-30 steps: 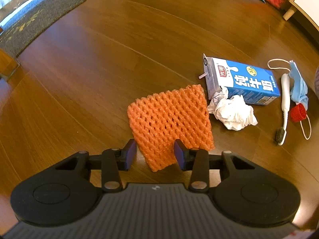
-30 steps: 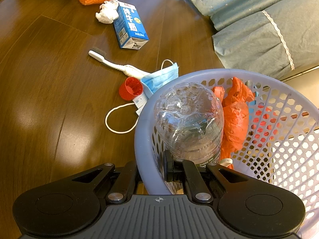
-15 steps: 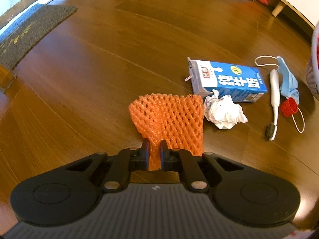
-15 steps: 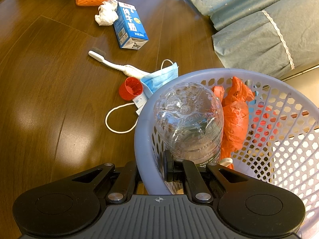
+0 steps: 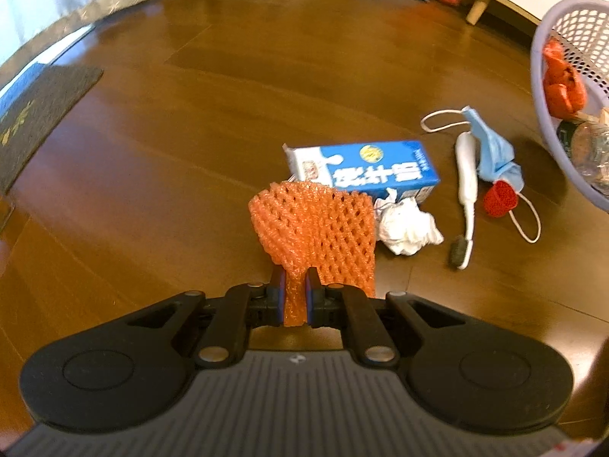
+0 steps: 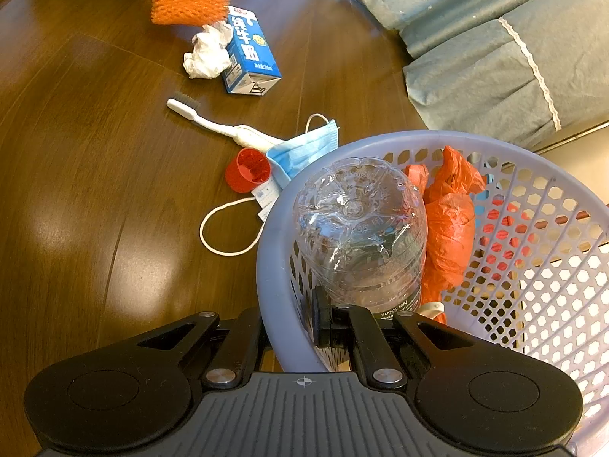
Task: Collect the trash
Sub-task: 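Lift the orange net with the left tool and drop it into the wastebasket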
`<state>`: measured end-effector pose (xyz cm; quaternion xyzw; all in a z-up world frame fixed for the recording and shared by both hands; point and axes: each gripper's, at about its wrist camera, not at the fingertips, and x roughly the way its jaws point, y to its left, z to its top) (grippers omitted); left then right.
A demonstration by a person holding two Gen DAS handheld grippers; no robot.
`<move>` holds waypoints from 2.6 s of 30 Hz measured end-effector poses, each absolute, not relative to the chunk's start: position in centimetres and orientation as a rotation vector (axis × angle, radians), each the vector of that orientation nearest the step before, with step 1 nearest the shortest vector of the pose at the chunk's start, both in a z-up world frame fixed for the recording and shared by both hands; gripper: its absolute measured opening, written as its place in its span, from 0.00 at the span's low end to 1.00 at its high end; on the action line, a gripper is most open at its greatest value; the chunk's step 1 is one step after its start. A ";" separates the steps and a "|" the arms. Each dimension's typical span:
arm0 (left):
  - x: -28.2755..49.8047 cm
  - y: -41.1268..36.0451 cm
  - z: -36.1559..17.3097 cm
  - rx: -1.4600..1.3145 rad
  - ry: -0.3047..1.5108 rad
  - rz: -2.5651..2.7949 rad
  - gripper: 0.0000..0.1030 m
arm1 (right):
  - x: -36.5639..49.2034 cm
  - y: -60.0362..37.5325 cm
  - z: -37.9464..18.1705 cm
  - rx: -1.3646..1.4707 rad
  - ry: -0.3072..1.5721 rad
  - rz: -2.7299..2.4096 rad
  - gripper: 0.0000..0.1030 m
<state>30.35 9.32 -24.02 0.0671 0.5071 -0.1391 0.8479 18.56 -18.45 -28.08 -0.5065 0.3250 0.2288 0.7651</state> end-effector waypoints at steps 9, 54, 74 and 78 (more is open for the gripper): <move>30.4 8.8 -23.3 0.161 1.045 -0.304 0.07 | 18.6 -18.5 -28.0 -1.102 0.706 0.499 0.03; 32.8 -12.7 -12.9 0.195 0.813 -0.871 0.07 | 18.8 -18.5 -28.1 -1.093 0.699 0.503 0.03; 35.1 -13.1 -13.5 0.169 0.797 -0.846 0.25 | 18.8 -19.1 -27.7 -1.065 0.695 0.496 0.03; 34.5 -10.4 -14.0 0.191 0.817 -0.815 0.25 | 18.8 -19.1 -27.6 -1.068 0.695 0.498 0.03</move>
